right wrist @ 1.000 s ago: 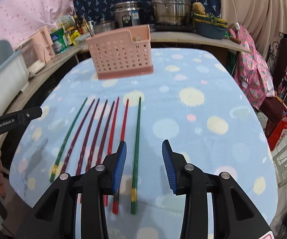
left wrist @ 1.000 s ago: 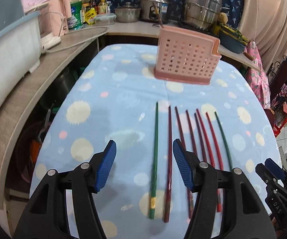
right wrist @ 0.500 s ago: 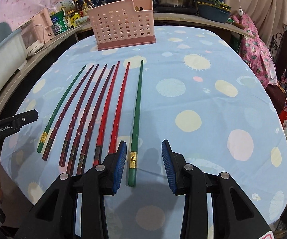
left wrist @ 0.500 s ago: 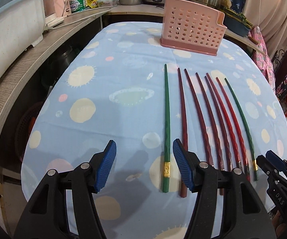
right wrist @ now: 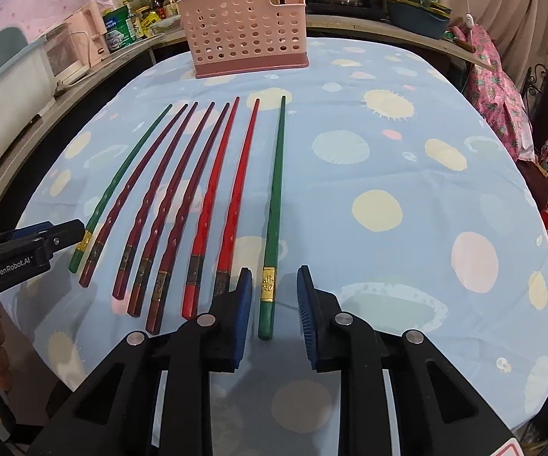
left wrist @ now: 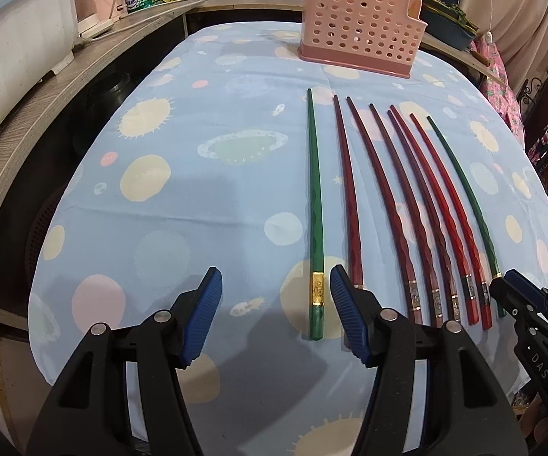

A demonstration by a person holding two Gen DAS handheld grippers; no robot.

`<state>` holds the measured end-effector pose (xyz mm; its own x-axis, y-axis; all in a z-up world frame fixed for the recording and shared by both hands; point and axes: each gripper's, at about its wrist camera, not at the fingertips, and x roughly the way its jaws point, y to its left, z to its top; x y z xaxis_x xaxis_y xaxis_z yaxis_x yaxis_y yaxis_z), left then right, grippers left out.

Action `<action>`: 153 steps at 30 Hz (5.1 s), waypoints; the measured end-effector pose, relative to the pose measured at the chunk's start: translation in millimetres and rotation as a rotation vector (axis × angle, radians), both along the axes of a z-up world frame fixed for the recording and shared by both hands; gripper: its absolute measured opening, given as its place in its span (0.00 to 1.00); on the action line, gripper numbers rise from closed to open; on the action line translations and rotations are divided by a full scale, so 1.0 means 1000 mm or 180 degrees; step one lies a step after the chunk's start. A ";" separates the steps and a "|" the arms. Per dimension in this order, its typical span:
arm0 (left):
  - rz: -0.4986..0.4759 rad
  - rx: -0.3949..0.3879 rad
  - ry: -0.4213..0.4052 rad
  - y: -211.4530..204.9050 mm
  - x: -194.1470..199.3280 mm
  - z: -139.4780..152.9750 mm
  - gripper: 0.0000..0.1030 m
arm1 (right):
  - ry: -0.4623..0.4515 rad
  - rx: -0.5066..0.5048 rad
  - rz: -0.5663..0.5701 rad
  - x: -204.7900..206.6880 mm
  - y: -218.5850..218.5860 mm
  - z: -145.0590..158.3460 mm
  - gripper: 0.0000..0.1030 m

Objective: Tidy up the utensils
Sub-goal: 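Grasp a green chopstick with the left tool while the right tool grasps the other green one, then lift both green chopsticks and drop them into the pink basket, opening both tools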

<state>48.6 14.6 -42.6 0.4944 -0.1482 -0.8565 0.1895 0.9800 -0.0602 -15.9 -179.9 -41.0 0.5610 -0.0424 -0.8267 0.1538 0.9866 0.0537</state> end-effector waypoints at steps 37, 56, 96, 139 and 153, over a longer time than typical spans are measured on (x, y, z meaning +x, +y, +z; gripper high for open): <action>-0.0032 -0.0191 0.0138 0.006 -0.006 -0.003 0.07 | -0.0023 -0.0038 -0.0028 -0.007 -0.005 0.000 0.07; -0.0017 -0.0379 -0.0288 0.007 0.007 0.069 0.07 | -0.0629 0.0043 -0.0160 0.007 -0.029 0.075 0.07; 0.0020 -0.0795 -0.1550 -0.025 0.125 0.262 0.07 | -0.1859 0.0449 -0.0288 0.103 -0.085 0.234 0.07; 0.0257 -0.0774 -0.1436 -0.060 0.260 0.230 0.08 | -0.1772 0.0619 -0.0314 0.283 -0.098 0.215 0.24; 0.0244 -0.0614 -0.1468 -0.058 0.229 0.230 0.34 | -0.1853 0.0544 -0.0274 0.240 -0.085 0.228 0.38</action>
<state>277.3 -43.4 187.5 0.8305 -0.2306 -0.5071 0.1668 0.9715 -0.1685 223.8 -265.3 186.7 0.9231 -0.0014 -0.3846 0.1303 0.9420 0.3093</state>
